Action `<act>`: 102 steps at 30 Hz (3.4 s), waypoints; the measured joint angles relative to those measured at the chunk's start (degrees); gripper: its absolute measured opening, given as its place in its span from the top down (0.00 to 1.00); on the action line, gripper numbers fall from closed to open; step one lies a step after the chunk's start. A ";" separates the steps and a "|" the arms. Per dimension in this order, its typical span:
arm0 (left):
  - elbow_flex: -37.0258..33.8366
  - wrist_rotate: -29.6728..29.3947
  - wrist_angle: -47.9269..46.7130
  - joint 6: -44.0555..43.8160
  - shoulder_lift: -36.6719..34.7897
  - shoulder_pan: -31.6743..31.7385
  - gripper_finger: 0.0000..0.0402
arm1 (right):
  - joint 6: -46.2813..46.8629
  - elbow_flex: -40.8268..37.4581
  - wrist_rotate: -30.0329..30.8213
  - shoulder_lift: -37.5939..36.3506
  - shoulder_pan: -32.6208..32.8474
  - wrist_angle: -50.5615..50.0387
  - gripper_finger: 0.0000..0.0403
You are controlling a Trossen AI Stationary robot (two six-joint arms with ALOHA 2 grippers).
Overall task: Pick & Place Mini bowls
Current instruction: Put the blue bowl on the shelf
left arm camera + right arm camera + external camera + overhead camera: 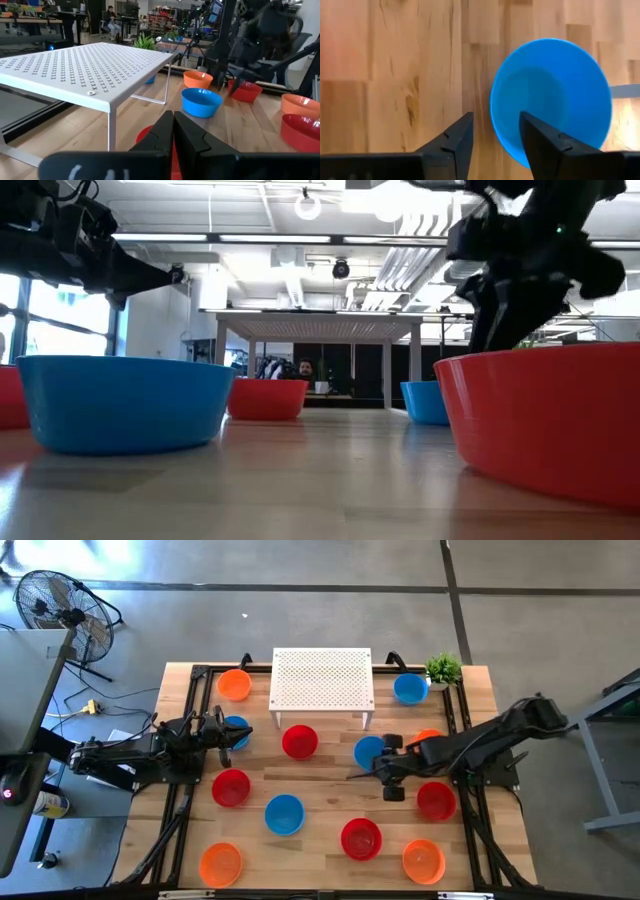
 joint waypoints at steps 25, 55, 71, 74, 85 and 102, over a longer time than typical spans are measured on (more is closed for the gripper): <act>0.00 0.09 -1.20 3.04 0.00 0.00 0.98 | -1.46 3.16 -10.60 9.64 -2.48 4.40 0.99; 0.00 0.04 -1.09 2.56 -0.02 0.00 0.98 | -28.89 71.90 -10.79 30.40 -28.96 -31.13 1.00; -0.07 0.02 0.36 3.48 -0.02 -0.02 0.98 | -42.37 86.89 -13.42 47.42 -41.75 -36.68 1.00; -0.07 0.02 0.37 3.49 -0.02 0.00 0.98 | -42.79 86.71 -13.42 47.75 -41.80 -35.98 1.00; -0.07 1.20 -0.58 4.50 -0.02 0.00 0.98 | -45.51 86.01 -12.90 47.99 -41.82 -31.35 0.98; -0.04 2.71 -1.31 4.31 -0.02 0.00 0.98 | -45.88 86.03 -9.72 47.99 -41.63 -30.26 0.81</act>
